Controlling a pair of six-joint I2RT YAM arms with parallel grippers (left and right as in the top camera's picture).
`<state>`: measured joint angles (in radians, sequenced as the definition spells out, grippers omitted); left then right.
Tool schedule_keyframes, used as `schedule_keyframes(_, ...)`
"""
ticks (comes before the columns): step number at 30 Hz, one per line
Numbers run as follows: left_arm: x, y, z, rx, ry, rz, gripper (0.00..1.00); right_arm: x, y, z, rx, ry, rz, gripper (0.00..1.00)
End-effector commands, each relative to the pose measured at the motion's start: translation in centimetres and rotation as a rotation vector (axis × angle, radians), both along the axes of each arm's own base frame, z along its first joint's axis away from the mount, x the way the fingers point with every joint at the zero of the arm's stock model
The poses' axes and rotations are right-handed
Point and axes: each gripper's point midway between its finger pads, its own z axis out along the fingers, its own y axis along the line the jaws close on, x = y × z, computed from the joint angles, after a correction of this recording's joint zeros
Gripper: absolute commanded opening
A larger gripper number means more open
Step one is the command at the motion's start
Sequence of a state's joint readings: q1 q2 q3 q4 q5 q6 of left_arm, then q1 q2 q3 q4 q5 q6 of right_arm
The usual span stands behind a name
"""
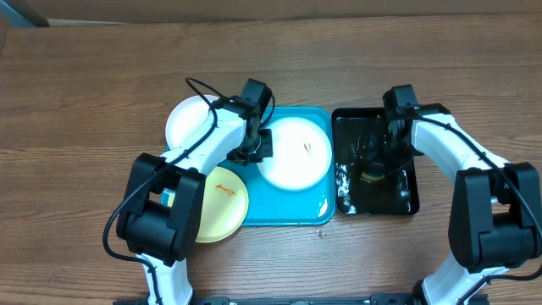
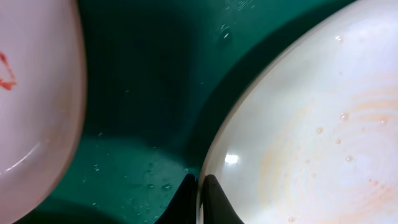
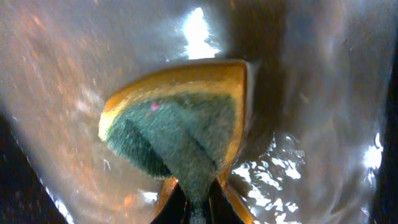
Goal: Clean dirty plates on tray and stack at the side
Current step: 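Lift the sponge with the right gripper and scrub the held white plate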
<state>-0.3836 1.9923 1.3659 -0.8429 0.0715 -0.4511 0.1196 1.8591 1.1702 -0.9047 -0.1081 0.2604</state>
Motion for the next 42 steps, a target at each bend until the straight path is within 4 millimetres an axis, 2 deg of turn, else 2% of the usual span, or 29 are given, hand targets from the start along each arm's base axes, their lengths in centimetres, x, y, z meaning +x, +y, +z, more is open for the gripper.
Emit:
schedule_keyframes(1, 0.0, 1.5, -0.5, 0.021, 0.025, 0.000, 0.04, 1.6, 0.3, 2.2, 0.005, -0.044, 0.028, 0.04)
schedule_keyframes(4, -0.1, 1.7, -0.5, 0.026, 0.031, -0.014, 0.07, 2.2, 0.3, 4.2, 0.003, -0.058, 0.028, 0.04)
schedule_keyframes(6, -0.2, 1.8, -0.5, 0.028, 0.034, -0.024, 0.27, 2.4, 0.4, 5.6, 0.005, -0.071, 0.028, 0.04)
schedule_keyframes(7, -0.2, 1.8, -0.5, 0.027, 0.035, -0.024, 0.33, 2.5, 0.4, 6.3, 0.006, -0.081, 0.028, 0.04)
schedule_keyframes(9, -0.3, 1.5, -0.5, 0.011, 0.038, -0.025, 0.35, 2.6, 0.4, 7.3, 0.007, -0.103, 0.028, 0.04)
schedule_keyframes(10, -0.3, 1.4, -0.5, 0.008, 0.037, -0.026, 0.35, 2.6, 0.4, 7.8, 0.009, -0.116, 0.027, 0.04)
schedule_keyframes(13, -0.2, 1.5, -0.5, 0.016, 0.033, -0.026, 0.26, 2.9, 0.4, 9.0, 0.014, -0.159, 0.028, 0.04)
schedule_keyframes(14, -0.2, 1.6, -0.5, 0.019, 0.032, -0.025, 0.17, 2.9, 0.4, 9.4, 0.015, -0.170, 0.028, 0.04)
schedule_keyframes(15, -0.2, 1.6, -0.5, 0.019, 0.032, -0.025, 0.04, 2.9, 0.4, 9.8, 0.015, -0.183, 0.027, 0.04)
schedule_keyframes(20, -0.1, 1.6, -0.5, 0.018, 0.029, -0.025, 0.04, 2.9, -0.2, 11.1, -0.072, -0.233, 0.042, 0.04)
schedule_keyframes(24, -0.1, 1.6, -0.5, 0.018, 0.029, -0.024, 0.04, 2.9, 2.9, 11.4, -0.067, -0.269, 0.127, 0.04)
schedule_keyframes(29, 0.0, 1.5, -0.5, 0.015, 0.023, -0.025, 0.04, 3.2, 10.0, 12.3, -0.036, -0.390, 0.298, 0.04)
schedule_keyframes(32, 0.0, 1.5, -0.5, 0.015, 0.024, -0.025, 0.04, 3.2, 12.7, 12.7, -0.091, -0.470, 0.367, 0.03)
schedule_keyframes(34, 0.0, 1.5, -0.5, 0.016, 0.024, -0.024, 0.04, 3.0, 13.9, 12.4, -0.136, -0.504, 0.398, 0.04)
schedule_keyframes(37, 0.0, 1.5, -0.5, 0.016, 0.024, -0.024, 0.04, 3.0, 15.1, 11.0, -0.198, -0.517, 0.435, 0.04)
schedule_keyframes(42, 0.0, 1.5, -0.5, 0.016, 0.025, -0.025, 0.04, 3.8, 15.4, 7.4, -0.272, -0.479, 0.451, 0.04)
